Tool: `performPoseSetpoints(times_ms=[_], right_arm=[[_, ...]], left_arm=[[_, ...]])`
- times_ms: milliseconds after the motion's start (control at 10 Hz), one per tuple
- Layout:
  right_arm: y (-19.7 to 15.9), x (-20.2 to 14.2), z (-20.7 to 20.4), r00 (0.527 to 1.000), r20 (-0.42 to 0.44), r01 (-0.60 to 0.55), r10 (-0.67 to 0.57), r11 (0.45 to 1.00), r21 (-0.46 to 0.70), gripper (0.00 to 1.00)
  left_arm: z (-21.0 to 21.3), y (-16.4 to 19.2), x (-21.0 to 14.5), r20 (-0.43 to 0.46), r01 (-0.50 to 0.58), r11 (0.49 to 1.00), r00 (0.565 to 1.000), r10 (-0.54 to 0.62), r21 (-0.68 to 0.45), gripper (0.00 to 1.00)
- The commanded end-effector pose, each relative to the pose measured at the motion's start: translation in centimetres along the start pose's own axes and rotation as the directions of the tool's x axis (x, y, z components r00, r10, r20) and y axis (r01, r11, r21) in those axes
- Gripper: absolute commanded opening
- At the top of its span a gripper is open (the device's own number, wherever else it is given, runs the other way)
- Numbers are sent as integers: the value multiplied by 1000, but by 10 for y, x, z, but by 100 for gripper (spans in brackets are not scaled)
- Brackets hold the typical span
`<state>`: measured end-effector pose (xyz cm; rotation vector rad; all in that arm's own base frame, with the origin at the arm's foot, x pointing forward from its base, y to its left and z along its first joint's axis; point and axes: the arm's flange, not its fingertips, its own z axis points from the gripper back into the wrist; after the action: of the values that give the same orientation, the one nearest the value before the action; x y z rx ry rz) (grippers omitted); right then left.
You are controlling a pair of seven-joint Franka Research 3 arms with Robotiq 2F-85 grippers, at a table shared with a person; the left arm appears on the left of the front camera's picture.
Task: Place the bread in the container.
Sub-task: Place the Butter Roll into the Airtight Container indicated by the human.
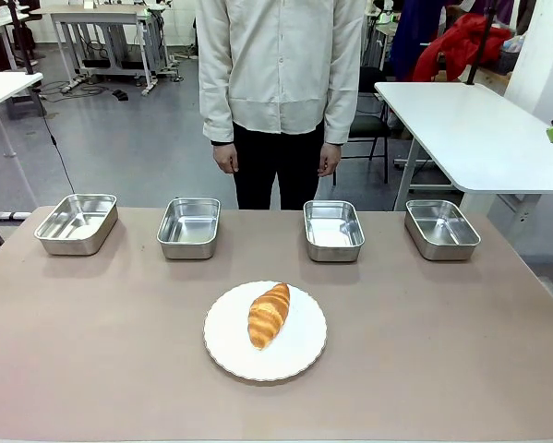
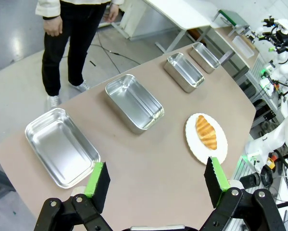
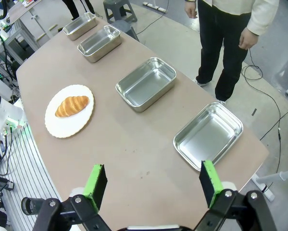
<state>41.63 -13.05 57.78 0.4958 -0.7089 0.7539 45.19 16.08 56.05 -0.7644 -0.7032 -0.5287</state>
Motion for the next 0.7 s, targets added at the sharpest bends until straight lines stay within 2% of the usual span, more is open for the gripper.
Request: performPoseSetpoints(times_ms=[0,600], right_arm=[[0,1,0,1000,19,-10,9,1000,9,100],[0,1,0,1000,19,-10,9,1000,9,100]], left_arm=[[1,-2,0,0,1,1000,1000,-1,-8,100],[1,-2,0,0,1,1000,1000,-1,-8,100]])
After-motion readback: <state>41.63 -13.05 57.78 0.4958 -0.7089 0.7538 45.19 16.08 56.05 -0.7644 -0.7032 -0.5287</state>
